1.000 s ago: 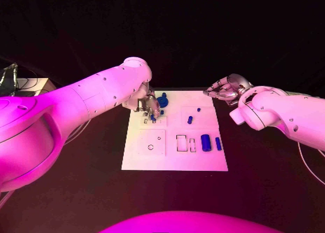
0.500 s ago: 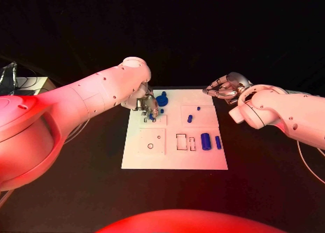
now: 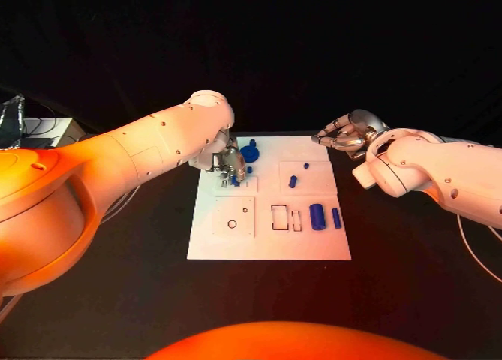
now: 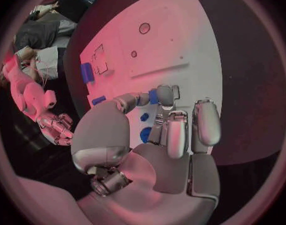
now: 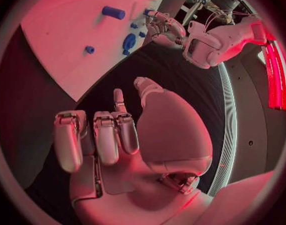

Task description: Assemble the parts on the task board

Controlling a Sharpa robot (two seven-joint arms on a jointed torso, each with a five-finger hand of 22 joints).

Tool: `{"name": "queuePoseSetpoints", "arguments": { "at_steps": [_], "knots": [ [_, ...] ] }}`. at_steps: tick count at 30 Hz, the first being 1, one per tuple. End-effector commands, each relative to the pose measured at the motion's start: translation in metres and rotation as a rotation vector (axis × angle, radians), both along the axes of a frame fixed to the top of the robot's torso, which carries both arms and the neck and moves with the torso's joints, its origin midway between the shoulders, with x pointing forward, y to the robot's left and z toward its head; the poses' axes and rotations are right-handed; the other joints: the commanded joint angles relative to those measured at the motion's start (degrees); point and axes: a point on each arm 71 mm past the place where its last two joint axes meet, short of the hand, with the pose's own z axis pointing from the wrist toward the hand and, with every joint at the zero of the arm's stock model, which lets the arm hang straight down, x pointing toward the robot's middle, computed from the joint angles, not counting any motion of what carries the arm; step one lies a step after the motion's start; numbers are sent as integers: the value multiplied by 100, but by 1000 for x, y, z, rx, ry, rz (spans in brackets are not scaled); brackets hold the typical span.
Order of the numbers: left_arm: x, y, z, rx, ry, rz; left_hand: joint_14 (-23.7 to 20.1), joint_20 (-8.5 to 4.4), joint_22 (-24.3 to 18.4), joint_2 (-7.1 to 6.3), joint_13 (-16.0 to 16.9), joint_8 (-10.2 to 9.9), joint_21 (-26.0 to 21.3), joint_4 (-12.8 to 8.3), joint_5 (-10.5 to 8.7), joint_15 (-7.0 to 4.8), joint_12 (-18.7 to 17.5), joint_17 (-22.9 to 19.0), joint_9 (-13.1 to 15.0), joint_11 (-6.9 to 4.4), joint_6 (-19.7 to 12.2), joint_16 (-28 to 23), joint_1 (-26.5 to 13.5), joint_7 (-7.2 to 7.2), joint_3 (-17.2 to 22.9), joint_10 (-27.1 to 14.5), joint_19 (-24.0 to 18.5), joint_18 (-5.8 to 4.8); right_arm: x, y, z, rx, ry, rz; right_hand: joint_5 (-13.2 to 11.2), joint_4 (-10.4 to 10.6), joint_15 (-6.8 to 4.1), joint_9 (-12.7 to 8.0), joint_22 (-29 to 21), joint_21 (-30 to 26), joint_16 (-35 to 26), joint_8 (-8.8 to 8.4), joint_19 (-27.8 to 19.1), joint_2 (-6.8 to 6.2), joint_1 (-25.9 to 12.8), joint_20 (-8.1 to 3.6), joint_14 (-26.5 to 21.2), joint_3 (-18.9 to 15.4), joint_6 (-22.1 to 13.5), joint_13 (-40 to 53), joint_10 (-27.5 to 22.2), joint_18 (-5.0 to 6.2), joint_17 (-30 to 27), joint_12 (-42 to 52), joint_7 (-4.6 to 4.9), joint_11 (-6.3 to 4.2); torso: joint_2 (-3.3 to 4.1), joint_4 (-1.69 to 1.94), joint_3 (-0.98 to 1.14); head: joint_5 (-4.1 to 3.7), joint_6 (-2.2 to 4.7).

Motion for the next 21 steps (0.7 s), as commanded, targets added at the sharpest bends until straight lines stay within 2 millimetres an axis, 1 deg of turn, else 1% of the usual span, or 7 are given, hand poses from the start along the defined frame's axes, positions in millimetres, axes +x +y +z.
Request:
{"name": "queuePoseSetpoints", "arguments": {
  "at_steps": [1,6,10,18,21],
  "knots": [
    [0,-3,0,-14,-9,-6,464,8,8,58,6,32,29,-1345,27,-42,35,1072,4,-82,123,34,56,-82,1300,105,38,-94,0,2,1,-6,-8,18,36,-15,-30,7,1280,-39,-21,24,429,-36,-29,-24,538,34,-53,1329,395,59,1313,-25,1,-23,-3,9,4,-3,-17],
    [0,-4,-1,-14,-7,-8,466,7,9,56,11,31,29,-1344,32,-42,38,1080,8,-82,126,37,56,-82,1293,111,39,-94,0,2,1,-6,-8,19,36,-15,-30,7,1280,-39,-21,24,429,-36,-29,-24,538,34,-53,1329,395,59,1313,-25,1,-23,-2,11,3,-4,-20],
    [-1,-4,-2,-13,-2,-12,466,7,11,54,7,31,31,-1345,34,-42,36,1081,9,-82,127,37,57,-82,1290,111,41,-95,0,2,1,-6,-8,19,36,-15,-30,7,1280,-39,-21,24,429,-36,-29,-24,538,34,-53,1329,395,59,1313,-25,1,-23,0,1,2,-1,-31],
    [-2,-4,-3,-5,8,-21,474,7,19,43,26,30,35,-1351,41,-43,48,1109,18,-85,133,47,64,-85,1269,126,48,-97,0,3,1,-7,-8,19,36,-15,-30,7,1280,-39,-21,24,429,-36,-29,-24,538,34,-53,1329,395,59,1313,-25,1,-23,-6,7,3,-4,-56],
    [-2,-4,-4,-3,7,-20,475,7,19,40,42,29,35,-1352,43,-44,57,1114,20,-86,135,48,67,-86,1264,133,48,-97,0,3,1,-6,-8,20,36,-15,-30,7,1280,-39,-21,24,429,-36,-29,-24,538,34,-53,1329,395,59,1313,-25,1,-23,-5,6,-1,-8,-62]
  ]
}}
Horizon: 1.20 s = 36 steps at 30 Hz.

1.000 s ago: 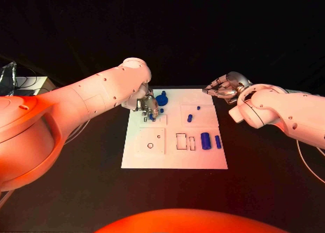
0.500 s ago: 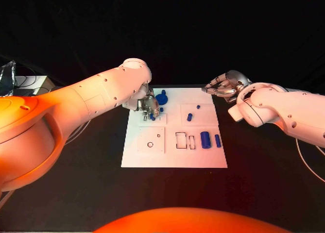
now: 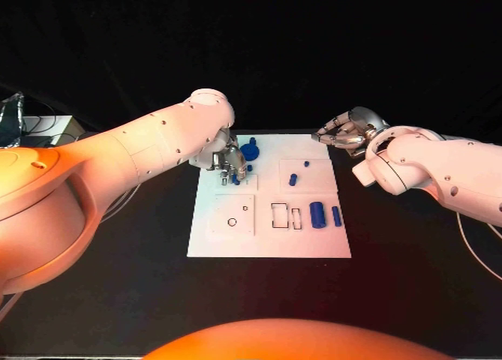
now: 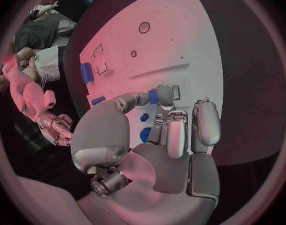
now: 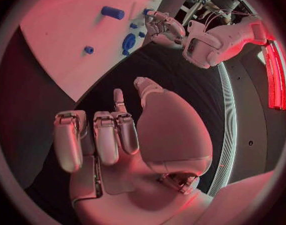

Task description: Assemble the parts on the task board

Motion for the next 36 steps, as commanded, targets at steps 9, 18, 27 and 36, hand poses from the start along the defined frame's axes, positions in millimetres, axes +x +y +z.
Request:
{"name": "queuePoseSetpoints", "arguments": {
  "at_steps": [9,18,27,36],
  "knots": [
    [-1,-2,-3,1,4,-11,488,7,3,39,31,11,32,-1336,12,-30,42,1109,10,-77,131,24,69,-81,1275,127,45,-96,0,2,1,-6,-8,19,36,-15,-30,8,1280,-39,-21,24,429,-36,-29,-24,538,34,-53,1330,394,59,1313,-24,1,-23,3,-6,-2,-7,-14],
    [-1,-1,-5,11,13,-15,490,7,1,36,18,10,31,-1336,14,-30,35,1117,14,-78,134,26,74,-82,1265,126,44,-96,0,2,1,-7,-8,18,36,-15,-30,8,1280,-39,-21,24,429,-36,-29,-24,538,34,-53,1330,394,59,1313,-24,1,-23,-2,6,0,-13,-37],
    [-1,1,-6,32,12,-20,494,6,5,32,27,9,33,-1339,16,-31,40,1132,18,-79,136,31,81,-83,1256,132,47,-97,0,1,1,-7,-8,17,36,-15,-30,8,1280,-39,-21,24,429,-36,-29,-24,538,34,-53,1330,394,59,1313,-24,1,-23,0,1,1,-5,-45],
    [-2,2,-6,39,16,-24,498,6,2,26,38,7,31,-1343,18,-31,46,1146,23,-81,141,36,92,-85,1244,140,45,-96,0,1,1,-8,-9,17,36,-15,-30,8,1280,-39,-21,24,429,-36,-29,-24,538,34,-53,1330,394,59,1313,-24,1,-23,0,0,2,-3,-51]
  ]
}}
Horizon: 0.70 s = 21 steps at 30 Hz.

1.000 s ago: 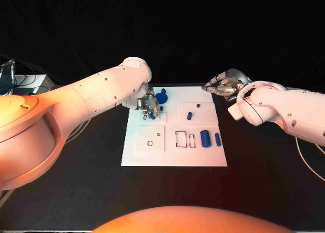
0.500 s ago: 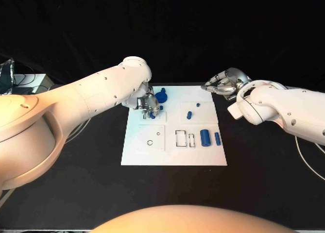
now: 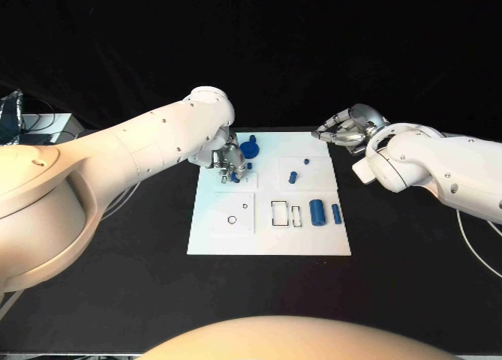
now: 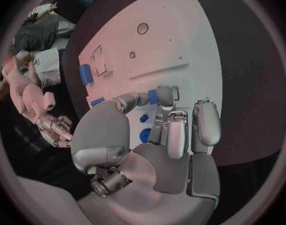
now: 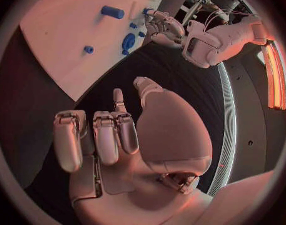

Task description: Assemble the parts on the task board

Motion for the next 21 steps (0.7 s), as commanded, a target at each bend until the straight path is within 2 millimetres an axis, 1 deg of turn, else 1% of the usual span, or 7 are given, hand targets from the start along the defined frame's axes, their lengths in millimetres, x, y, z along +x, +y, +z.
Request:
{"name": "queuePoseSetpoints", "arguments": {
  "at_steps": [1,10,14,20,21],
  "knots": [
    [-2,2,-4,27,15,-15,494,6,4,26,5,24,31,-1312,28,-36,23,1146,8,-72,121,36,91,-66,1275,109,45,-96,0,1,1,-6,-8,17,36,-15,-30,10,1277,-39,-21,24,429,-36,-29,-24,538,34,-53,1328,395,59,1313,-25,1,-23,1,-4,1,-2,3],
    [-2,-1,-5,19,16,-20,494,6,4,26,5,24,31,-1312,28,-36,23,1146,8,-72,121,36,91,-66,1275,109,45,-96,0,2,1,-6,-8,19,36,-15,-30,10,1277,-39,-21,24,429,-36,-29,-24,538,34,-53,1328,395,59,1313,-25,1,-23,6,-6,3,-3,5],
    [-3,-2,-6,19,24,-21,494,5,-6,21,45,20,26,-1307,30,-35,45,1148,16,-72,127,37,101,-66,1252,128,38,-94,0,2,1,-6,-8,19,36,-15,-30,10,1277,-39,-21,24,429,-36,-29,-24,538,34,-53,1328,395,59,1313,-25,1,-23,7,-7,3,-9,-5],
    [-4,-3,-9,22,39,-22,502,8,-10,16,89,7,16,-1258,18,-31,67,1177,45,-70,139,47,110,-67,1146,160,34,-95,0,2,1,-6,-8,19,36,-15,-30,10,1277,-39,-21,24,429,-36,-29,-24,538,34,-53,1328,395,59,1313,-25,1,-23,6,-5,4,-17,-19],
    [-4,-3,-9,22,41,-21,505,11,-8,33,131,-2,11,-1206,11,-30,88,1186,67,-73,146,50,111,-72,1075,188,36,-97,0,2,1,-6,-8,20,36,-15,-30,10,1277,-39,-21,24,429,-36,-29,-24,538,34,-53,1328,395,59,1313,-25,1,-23,5,-4,5,-18,-22]
  ]
}}
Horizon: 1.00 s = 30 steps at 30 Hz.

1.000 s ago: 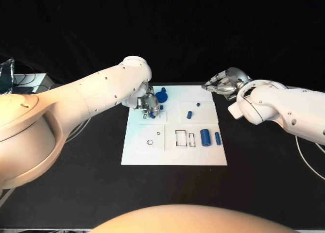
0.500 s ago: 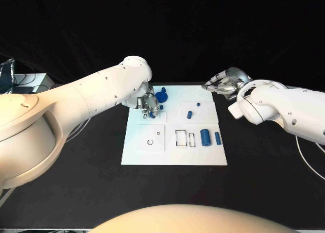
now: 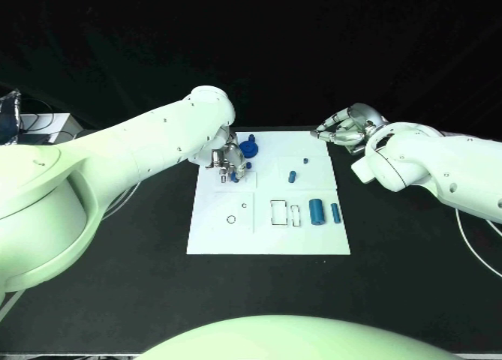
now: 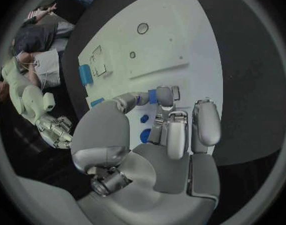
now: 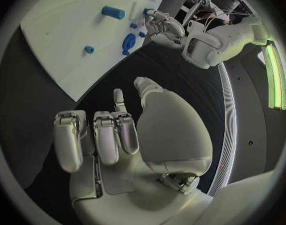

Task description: Assemble the parts on the task board

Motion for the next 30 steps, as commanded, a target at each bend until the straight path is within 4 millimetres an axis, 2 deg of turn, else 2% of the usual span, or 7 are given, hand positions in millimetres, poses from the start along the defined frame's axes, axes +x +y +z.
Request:
{"name": "queuePoseSetpoints", "arguments": {
  "at_steps": [1,10,14,24,30],
  "knots": [
    [-5,-2,-9,15,40,-15,517,12,-11,58,41,-2,5,-1160,-1,-18,43,1189,36,-81,103,28,88,-70,1103,141,29,-94,0,2,1,-6,-8,19,36,-15,-30,6,1278,-39,-21,24,429,-36,-29,-24,538,34,-53,1329,395,59,1313,-24,1,-23,0,4,3,-7,-14],
    [-4,-1,-10,11,39,1,524,16,-12,97,147,-38,-26,-922,-79,-23,87,1217,130,-96,114,36,44,-97,780,213,41,-100,0,2,1,-6,-9,19,36,-15,-30,6,1278,-39,-21,24,429,-36,-29,-24,538,34,-53,1329,395,59,1313,-24,1,-23,-7,3,6,-13,-18],
    [-4,-1,-10,9,39,7,521,15,-28,88,171,-74,-58,-713,-128,-29,81,1210,197,-109,100,33,-21,-119,450,232,46,-101,0,2,1,-7,-9,19,31,-8,-32,45,1273,-52,-25,34,425,-53,-31,-27,536,62,-64,1320,385,62,1305,-35,0,-24,-8,4,1,-14,-13],
    [-3,2,-11,11,36,23,523,-1,-40,-31,236,-201,-102,-198,-261,-46,92,1217,243,-131,167,33,-194,-159,-251,231,80,-106,-1,2,1,-12,-14,20,31,-8,-32,45,1273,-52,-25,34,425,-53,-31,-27,536,62,-64,1320,385,62,1305,-35,0,-24,-6,8,-2,-15,-6],
    [-2,3,-11,12,30,32,525,-6,-20,-96,276,-259,-101,24,-329,-50,109,1225,244,-134,212,35,-240,-164,-537,234,108,-112,-1,2,1,-14,-17,21,31,-8,-32,45,1273,-52,-25,34,425,-53,-31,-27,536,62,-64,1320,385,62,1305,-35,0,-24,-5,9,-3,-13,-7]
  ]
}}
